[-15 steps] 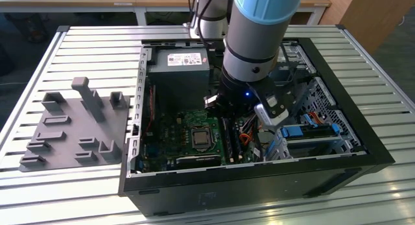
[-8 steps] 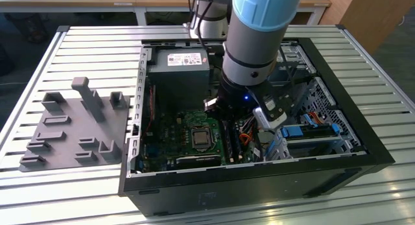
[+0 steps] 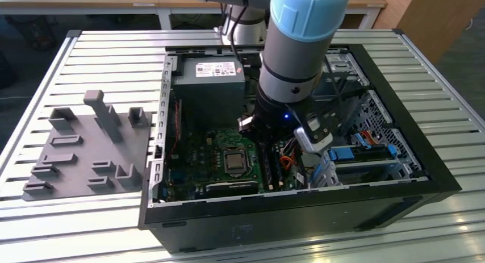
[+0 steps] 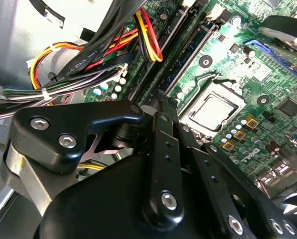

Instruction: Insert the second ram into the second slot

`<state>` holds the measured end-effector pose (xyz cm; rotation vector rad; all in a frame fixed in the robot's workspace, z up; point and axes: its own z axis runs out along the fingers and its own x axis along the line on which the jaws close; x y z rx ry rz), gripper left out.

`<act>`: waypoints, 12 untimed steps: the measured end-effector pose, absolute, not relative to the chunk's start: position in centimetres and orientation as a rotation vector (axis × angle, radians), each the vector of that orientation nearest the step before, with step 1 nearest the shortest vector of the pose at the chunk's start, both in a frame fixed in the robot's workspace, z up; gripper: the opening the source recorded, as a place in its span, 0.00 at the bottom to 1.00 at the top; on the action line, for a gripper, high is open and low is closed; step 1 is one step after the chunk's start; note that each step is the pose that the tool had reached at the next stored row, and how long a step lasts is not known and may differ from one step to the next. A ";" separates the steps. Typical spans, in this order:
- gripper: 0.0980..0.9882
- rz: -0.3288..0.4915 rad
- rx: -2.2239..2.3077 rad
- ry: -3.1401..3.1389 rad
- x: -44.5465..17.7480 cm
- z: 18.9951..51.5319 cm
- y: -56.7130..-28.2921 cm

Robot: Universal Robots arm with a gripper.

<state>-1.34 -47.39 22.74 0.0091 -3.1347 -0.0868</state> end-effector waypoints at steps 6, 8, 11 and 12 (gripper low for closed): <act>0.01 -0.087 0.009 -3.135 -1.3 22.2 -47.3; 0.01 -0.086 0.009 -3.134 -1.3 22.0 -47.3; 0.01 -0.086 0.009 -3.134 -1.3 21.8 -47.2; 0.01 -0.086 0.009 -3.134 -1.3 21.7 -47.2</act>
